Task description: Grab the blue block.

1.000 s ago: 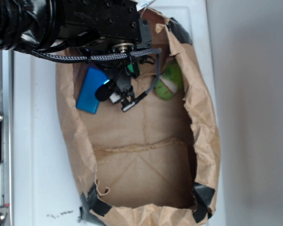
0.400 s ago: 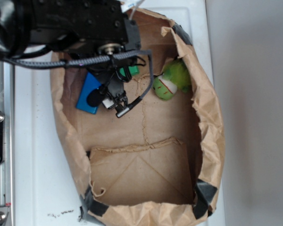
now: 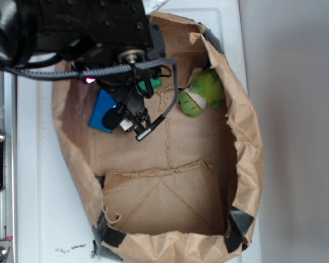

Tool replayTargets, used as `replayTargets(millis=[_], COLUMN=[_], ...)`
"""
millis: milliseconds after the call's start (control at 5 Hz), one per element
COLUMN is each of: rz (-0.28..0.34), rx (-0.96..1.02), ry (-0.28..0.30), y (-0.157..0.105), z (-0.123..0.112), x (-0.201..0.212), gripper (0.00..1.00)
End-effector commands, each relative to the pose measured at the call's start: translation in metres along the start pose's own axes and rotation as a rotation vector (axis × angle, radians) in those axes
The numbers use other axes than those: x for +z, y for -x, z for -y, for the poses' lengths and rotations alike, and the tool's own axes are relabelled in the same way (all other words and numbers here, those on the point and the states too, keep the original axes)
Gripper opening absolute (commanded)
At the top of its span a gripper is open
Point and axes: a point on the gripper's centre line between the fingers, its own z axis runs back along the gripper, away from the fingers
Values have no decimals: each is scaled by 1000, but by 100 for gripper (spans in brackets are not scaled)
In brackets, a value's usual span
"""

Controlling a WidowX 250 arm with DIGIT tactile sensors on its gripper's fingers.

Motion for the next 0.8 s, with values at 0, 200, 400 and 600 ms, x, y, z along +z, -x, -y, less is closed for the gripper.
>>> replayTargets(millis=[0, 200, 400, 600], rz=[-12, -25, -36, -32], rx=[21, 7, -6, 16], ry=[86, 113, 155, 188], y=[-1, 2, 1, -8], z=[2, 6, 10, 16], x=[-8, -14, -12, -8], gripper=[100, 100, 100, 100])
